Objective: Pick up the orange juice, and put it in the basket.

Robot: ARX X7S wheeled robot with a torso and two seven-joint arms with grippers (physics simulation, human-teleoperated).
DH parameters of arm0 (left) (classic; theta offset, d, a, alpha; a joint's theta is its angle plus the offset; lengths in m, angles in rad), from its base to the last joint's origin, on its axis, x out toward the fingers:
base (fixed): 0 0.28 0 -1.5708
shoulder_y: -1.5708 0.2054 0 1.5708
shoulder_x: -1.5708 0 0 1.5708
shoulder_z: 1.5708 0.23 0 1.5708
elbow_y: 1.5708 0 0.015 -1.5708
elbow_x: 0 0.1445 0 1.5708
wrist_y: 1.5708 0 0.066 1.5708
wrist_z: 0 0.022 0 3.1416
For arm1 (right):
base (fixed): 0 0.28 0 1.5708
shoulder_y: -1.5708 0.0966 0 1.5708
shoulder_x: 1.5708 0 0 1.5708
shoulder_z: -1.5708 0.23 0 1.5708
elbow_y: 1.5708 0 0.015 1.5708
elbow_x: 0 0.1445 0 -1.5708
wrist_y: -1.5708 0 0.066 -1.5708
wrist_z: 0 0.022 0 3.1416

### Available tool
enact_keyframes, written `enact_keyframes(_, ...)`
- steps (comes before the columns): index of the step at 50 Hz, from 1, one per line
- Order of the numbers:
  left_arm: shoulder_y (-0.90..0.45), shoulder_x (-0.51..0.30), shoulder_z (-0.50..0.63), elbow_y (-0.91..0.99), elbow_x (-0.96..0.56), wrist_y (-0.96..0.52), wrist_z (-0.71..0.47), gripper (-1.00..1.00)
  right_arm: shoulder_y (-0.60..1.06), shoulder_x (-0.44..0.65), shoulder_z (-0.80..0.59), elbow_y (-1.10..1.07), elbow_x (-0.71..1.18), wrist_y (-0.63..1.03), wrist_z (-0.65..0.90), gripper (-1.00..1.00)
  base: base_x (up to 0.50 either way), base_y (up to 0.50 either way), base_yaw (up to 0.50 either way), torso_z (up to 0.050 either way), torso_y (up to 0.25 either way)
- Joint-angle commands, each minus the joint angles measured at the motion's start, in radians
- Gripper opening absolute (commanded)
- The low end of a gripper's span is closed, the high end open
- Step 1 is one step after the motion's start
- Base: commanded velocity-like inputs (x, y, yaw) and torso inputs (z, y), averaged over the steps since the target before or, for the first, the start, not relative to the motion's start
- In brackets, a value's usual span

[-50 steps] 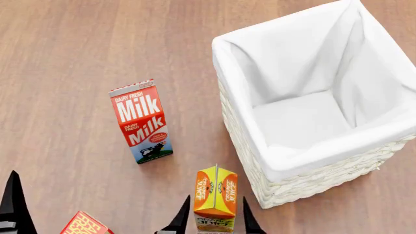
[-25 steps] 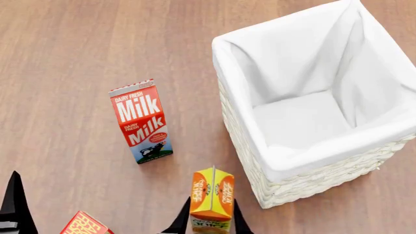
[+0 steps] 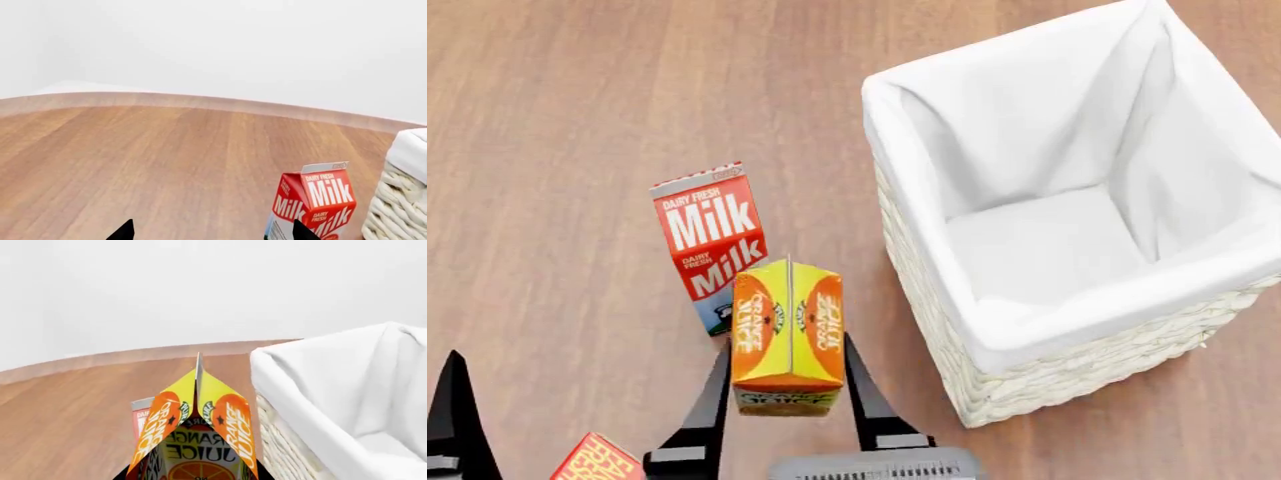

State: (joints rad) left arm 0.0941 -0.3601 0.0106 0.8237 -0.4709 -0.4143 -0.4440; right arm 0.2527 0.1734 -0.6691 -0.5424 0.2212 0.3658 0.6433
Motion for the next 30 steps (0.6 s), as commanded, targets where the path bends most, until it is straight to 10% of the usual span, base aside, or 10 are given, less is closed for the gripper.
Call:
enact_keyframes(1,-0.007,0.022,-0.042,-0.016,0.008,0.033,-0.010,1.00,0.089,-0.029,-0.008,-0.255,-0.021,0.217,-0.017,-1.00,0.00,0.00,0.00,0.000,0.000)
enact_keyframes(30,-0.001,0.012,-0.046,-0.013,-0.006,0.046,-0.017,1.00,0.504,-0.083,0.254,-0.450,0.202,0.703,-0.020,-1.00,0.00,0.00,0.00,0.000,0.001)
